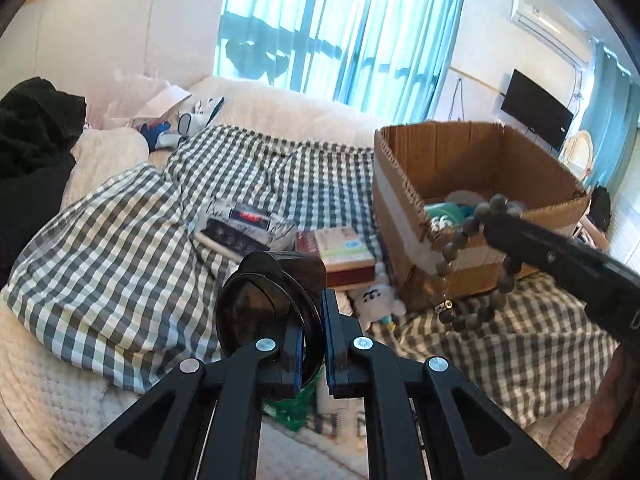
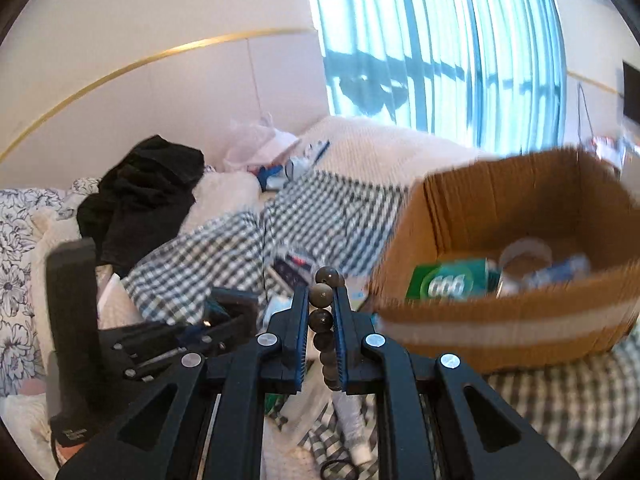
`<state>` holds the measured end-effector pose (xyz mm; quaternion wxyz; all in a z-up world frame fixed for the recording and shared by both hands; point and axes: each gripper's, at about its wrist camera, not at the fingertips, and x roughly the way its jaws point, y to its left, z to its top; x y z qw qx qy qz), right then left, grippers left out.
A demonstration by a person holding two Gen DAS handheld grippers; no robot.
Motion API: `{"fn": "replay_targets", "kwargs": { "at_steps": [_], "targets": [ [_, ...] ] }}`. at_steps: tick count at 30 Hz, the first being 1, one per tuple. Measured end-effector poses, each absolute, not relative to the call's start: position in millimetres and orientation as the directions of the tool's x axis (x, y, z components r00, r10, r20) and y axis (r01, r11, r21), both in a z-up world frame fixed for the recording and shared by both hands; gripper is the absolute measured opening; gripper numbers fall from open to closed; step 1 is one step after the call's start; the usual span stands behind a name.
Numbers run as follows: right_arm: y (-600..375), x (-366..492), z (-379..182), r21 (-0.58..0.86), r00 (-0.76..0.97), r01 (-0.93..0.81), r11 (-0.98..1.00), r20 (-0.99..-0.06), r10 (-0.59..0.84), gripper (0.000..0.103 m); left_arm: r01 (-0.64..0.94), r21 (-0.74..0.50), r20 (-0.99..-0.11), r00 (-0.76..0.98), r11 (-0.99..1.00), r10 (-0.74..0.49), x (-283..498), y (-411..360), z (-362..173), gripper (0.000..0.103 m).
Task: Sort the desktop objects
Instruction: 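Lift the black object and bead bracelet and carry both over the cardboard box, then open both tools to drop the items into the box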
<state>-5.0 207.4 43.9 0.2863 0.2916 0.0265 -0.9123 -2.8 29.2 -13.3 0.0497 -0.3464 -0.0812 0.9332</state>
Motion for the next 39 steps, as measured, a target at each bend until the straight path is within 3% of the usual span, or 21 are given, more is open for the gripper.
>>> {"fn": "replay_targets", "kwargs": {
  "at_steps": [9, 18, 34, 36, 37, 38, 39],
  "targets": [
    [251, -33, 103, 0.108, -0.720, 0.528, -0.842, -0.469, -0.511, 0.011, -0.088, -0.207, -0.574, -0.796, -0.974, 0.194, -22, 51, 30, 0.009],
    [321, -78, 114, 0.148, -0.780, 0.408, -0.901, -0.457, -0.428, 0.011, -0.187, -0.201, -0.521, -0.811, -0.962, 0.267, -68, 110, 67, 0.009],
    [372, -110, 92, 0.182, -0.799, 0.288, -0.940, -0.496, -0.341, 0.011, -0.324, -0.164, -0.605, -0.713, -0.932, 0.354, -134, 224, 36, 0.009],
    [374, -108, 92, 0.188, -0.805, 0.288, -0.939, -0.483, -0.343, 0.021, -0.326, -0.148, -0.614, -0.710, -0.934, 0.345, -136, 230, 34, 0.010],
    [376, -106, 94, 0.191, -0.813, 0.280, -0.941, -0.474, -0.338, 0.040, -0.322, -0.150, -0.617, -0.708, -0.935, 0.343, -137, 231, 33, 0.013],
    [377, -105, 95, 0.192, -0.823, 0.266, -0.945, -0.465, -0.326, 0.062, -0.312, -0.153, -0.623, -0.706, -0.938, 0.336, -137, 230, 32, 0.023],
    [380, -102, 98, 0.196, -0.839, 0.247, -0.949, -0.447, -0.311, 0.067, -0.306, -0.162, -0.632, -0.698, -0.938, 0.337, -138, 228, 31, 0.030]
  ]
}}
